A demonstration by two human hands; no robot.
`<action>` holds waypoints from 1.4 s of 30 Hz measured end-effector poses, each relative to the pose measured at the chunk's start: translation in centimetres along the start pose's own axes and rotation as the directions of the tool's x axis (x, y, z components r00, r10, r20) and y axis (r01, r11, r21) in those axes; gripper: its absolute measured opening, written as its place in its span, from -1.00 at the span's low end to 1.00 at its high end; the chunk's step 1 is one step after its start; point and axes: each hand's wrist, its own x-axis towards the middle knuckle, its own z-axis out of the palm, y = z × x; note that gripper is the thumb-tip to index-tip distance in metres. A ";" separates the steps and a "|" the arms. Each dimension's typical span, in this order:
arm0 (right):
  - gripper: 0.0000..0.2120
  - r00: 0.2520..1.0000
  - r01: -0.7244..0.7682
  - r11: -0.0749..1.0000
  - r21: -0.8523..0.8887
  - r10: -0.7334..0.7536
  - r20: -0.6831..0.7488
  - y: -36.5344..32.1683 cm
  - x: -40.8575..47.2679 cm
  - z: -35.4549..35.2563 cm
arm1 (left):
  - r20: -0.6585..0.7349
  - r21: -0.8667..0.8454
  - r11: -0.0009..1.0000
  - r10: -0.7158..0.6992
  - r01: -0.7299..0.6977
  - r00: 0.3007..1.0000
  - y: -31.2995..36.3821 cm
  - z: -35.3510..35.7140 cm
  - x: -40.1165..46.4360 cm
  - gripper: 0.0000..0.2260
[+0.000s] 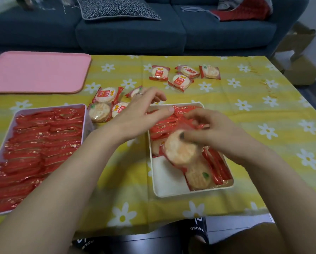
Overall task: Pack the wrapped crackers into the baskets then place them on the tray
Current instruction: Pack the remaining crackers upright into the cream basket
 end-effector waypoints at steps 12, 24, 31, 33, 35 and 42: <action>-0.71 0.954 -0.132 0.646 0.752 0.290 -0.081 -1.0 2.2 1.9 | 0.001 0.123 0.982 0.146 -0.145 0.989 1.4 1.3 -0.3 -0.72; -0.67 0.971 0.128 0.887 0.444 -0.021 -0.238 0.0 1.6 0.9 | -0.139 -0.025 0.991 0.123 -0.128 0.983 2.0 0.4 -0.3 -0.67; -0.81 0.909 0.327 0.930 0.168 -0.261 -0.324 0.1 1.1 -0.1 | -0.007 -0.099 0.989 0.110 -0.110 0.994 2.3 0.5 -0.8 -0.37; -0.85 0.930 0.295 0.925 0.241 -0.219 -0.296 0.3 0.8 -1.3 | 0.081 0.178 0.980 0.081 -0.094 0.993 1.0 1.0 -0.9 -0.10; -0.84 0.968 0.220 0.936 0.274 -0.175 -0.179 0.8 0.4 -2.3 | 0.142 0.492 0.870 -0.051 -0.026 0.989 -0.1 1.6 -1.1 0.13; -0.82 0.970 0.237 0.890 -0.388 -0.194 0.149 2.2 -0.3 0.6 | 0.050 0.713 0.700 -0.110 0.042 0.993 -0.3 3.8 -0.4 0.04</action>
